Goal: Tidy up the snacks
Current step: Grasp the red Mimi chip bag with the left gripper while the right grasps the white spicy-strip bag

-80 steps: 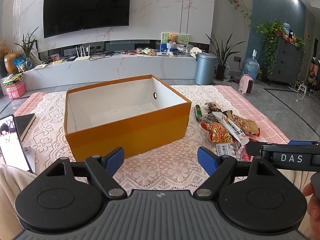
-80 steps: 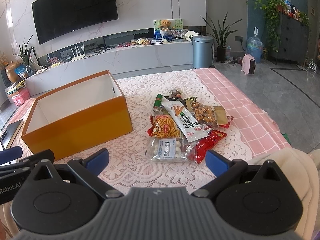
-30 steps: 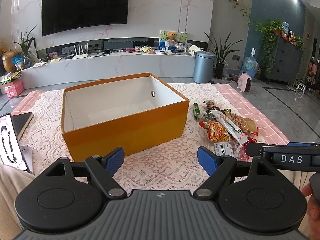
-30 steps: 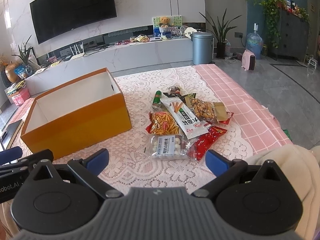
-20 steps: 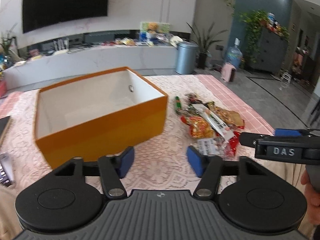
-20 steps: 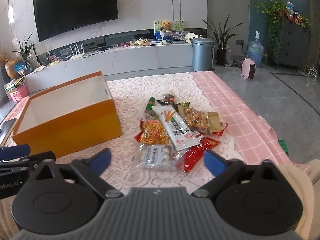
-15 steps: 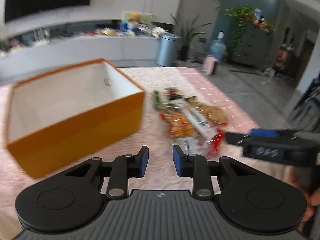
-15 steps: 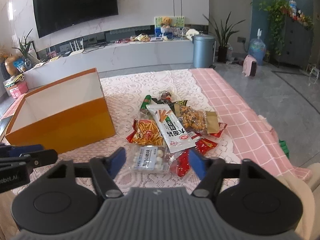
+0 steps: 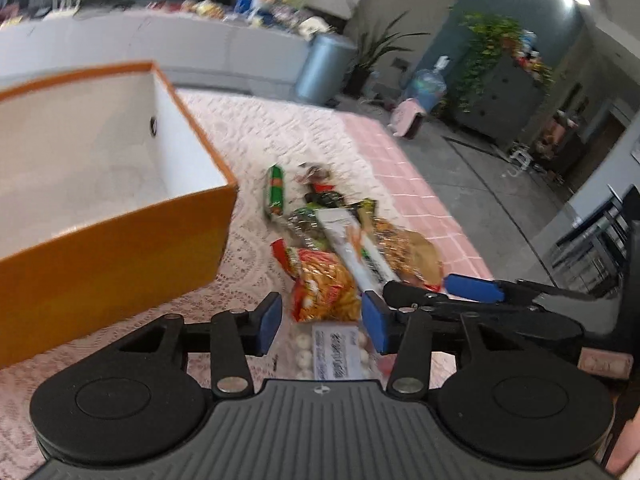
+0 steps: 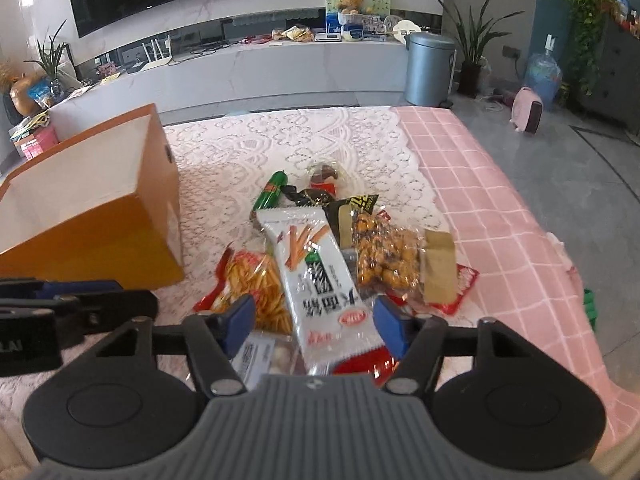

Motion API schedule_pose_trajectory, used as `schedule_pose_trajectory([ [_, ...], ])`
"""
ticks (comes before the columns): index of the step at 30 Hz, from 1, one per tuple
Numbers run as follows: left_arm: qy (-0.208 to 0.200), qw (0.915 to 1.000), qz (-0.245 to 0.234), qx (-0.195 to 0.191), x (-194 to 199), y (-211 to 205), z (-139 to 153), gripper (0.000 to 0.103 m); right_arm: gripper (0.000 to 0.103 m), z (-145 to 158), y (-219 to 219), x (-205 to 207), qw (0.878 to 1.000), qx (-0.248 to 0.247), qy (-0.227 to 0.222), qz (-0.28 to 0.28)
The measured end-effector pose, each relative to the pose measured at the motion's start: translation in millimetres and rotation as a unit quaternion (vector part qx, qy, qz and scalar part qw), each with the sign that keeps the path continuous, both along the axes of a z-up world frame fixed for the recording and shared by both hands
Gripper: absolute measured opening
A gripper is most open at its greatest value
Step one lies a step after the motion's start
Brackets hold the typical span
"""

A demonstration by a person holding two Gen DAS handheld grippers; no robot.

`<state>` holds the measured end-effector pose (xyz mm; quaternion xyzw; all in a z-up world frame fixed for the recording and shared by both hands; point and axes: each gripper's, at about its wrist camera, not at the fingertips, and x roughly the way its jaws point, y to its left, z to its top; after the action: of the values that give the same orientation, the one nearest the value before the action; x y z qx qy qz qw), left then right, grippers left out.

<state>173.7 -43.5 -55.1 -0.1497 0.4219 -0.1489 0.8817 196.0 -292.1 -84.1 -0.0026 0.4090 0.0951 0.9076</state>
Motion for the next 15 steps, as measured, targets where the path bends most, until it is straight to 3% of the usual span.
schedule_pose_trajectory([
  [4, 0.037, 0.9983, 0.031, -0.032, 21, 8, -15, 0.061, 0.072, -20, -1, 23, 1.0, 0.019, 0.016, -0.002],
  [7, 0.037, 0.9978, 0.039, -0.039, 31, 8, -22, 0.069, 0.072, -34, 1, 34, 0.998, 0.034, 0.044, 0.005],
  [15, 0.061, 0.9953, 0.044, -0.06, 42, 13, -38, 0.071, 0.079, -49, -9, 47, 0.995, 0.072, 0.066, -0.011],
])
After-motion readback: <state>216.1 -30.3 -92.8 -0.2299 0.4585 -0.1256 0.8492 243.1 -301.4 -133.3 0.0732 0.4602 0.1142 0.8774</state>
